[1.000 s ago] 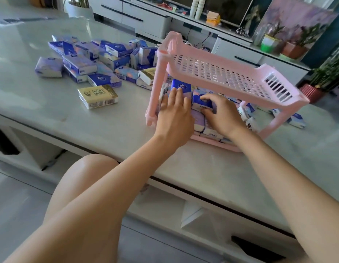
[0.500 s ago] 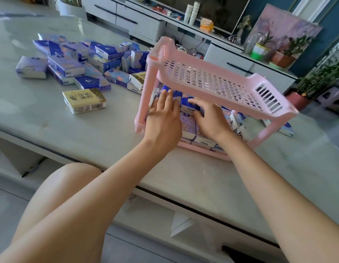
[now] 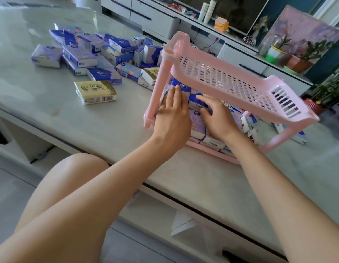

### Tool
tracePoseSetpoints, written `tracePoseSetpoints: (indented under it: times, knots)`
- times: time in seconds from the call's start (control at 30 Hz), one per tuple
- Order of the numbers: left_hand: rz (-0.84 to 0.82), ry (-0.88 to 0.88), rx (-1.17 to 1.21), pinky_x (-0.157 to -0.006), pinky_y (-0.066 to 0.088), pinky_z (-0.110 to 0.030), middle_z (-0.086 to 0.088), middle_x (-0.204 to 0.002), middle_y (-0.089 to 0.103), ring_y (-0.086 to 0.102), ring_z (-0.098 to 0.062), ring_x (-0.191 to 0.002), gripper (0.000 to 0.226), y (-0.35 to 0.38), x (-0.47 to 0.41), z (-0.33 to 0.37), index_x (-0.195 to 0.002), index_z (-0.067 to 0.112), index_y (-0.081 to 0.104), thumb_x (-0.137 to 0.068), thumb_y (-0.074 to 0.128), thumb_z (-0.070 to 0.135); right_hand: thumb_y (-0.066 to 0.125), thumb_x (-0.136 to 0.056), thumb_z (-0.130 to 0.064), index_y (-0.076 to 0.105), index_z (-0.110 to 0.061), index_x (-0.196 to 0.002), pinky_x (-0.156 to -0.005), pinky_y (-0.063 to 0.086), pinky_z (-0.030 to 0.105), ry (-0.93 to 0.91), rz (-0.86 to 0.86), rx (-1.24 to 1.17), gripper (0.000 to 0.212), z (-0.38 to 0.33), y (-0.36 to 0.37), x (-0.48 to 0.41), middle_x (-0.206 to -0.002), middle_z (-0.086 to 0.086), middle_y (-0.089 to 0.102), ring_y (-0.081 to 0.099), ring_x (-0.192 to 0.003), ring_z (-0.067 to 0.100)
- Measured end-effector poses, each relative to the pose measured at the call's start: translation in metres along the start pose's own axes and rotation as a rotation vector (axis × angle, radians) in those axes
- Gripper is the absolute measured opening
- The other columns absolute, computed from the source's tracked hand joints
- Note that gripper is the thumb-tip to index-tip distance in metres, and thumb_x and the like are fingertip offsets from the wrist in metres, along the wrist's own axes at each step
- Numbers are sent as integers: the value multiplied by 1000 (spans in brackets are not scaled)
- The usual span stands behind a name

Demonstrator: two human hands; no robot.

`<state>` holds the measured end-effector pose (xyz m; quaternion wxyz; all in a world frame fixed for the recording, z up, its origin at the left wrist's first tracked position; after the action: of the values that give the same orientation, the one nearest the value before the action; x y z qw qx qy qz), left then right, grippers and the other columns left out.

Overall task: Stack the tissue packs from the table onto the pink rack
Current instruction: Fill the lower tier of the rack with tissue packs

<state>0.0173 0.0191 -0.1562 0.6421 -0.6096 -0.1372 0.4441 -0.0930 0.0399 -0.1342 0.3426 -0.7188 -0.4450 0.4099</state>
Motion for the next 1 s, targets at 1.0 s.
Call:
tracePoseSetpoints:
  times: [1.0]
  knots:
    - [449,-223,407,-83,36,-17,-4,-112,61,55,-19,-103,24,-113,96,-157,-103,11,64,-88,44,9,46,-89,-18,57,-33,-99,-92,37,5,-451,-80,-258,21,-158,36,90,-95,-22,58,53,-96,-11]
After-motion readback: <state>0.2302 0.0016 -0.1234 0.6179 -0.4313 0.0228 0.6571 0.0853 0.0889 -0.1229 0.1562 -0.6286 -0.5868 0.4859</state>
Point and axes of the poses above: each hand's wrist, its own x-axis away from the middle knuckle, its own y-axis out of the palm, z = x × y, the point moved 6 cm from there along -x, towards the middle knuckle
